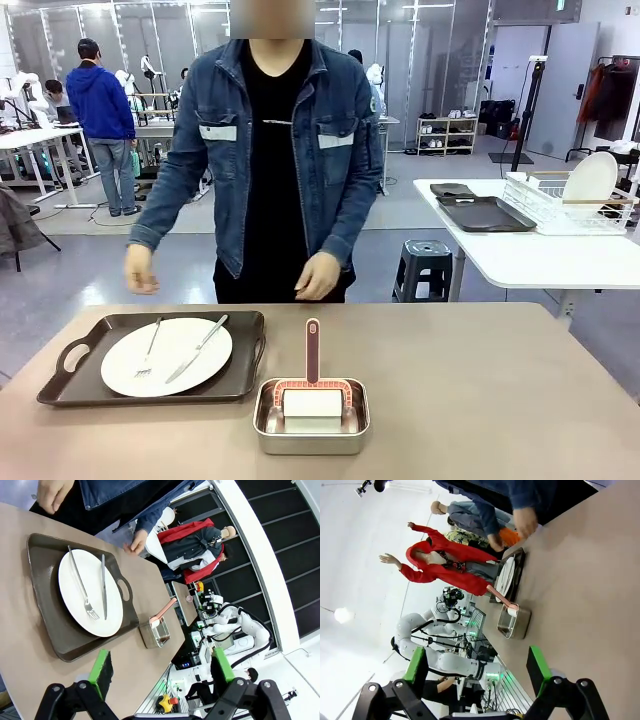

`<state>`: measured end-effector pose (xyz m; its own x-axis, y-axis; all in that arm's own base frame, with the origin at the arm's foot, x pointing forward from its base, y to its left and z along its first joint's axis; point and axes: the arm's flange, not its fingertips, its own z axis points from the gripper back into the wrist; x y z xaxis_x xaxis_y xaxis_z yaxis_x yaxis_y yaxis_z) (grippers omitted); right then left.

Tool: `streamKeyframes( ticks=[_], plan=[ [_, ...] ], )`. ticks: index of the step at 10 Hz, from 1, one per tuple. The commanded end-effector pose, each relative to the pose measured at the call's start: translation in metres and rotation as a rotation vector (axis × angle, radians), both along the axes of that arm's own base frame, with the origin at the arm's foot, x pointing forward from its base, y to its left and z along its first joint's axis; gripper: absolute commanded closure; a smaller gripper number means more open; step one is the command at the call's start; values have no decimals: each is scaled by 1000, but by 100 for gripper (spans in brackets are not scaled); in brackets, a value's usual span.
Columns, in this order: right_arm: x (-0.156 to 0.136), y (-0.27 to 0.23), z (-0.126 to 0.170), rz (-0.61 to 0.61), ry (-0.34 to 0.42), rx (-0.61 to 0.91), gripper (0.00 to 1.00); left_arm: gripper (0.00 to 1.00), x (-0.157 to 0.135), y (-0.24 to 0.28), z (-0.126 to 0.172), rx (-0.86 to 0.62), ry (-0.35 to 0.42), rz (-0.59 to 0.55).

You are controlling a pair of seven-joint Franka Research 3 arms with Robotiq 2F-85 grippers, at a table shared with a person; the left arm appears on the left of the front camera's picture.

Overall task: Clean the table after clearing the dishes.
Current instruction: When the right (or left) Handle tray is removed, use the right hand (or left hand) to clean the right (or left) side of the table with the Lint Roller.

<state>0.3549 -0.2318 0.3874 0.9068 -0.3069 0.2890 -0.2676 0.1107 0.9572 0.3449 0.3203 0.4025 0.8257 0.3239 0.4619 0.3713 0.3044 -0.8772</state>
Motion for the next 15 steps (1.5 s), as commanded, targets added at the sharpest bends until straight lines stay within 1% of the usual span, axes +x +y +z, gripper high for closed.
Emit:
streamKeyframes(
  ticks=[1, 15],
  plan=[
    [-7, -6, -7, -10, 12, 24, 0, 0, -3, 1, 3, -10, -7, -1],
    [-7, -6, -7, -10, 12, 24, 0, 0, -3, 1, 3, -10, -7, -1]
  ],
)
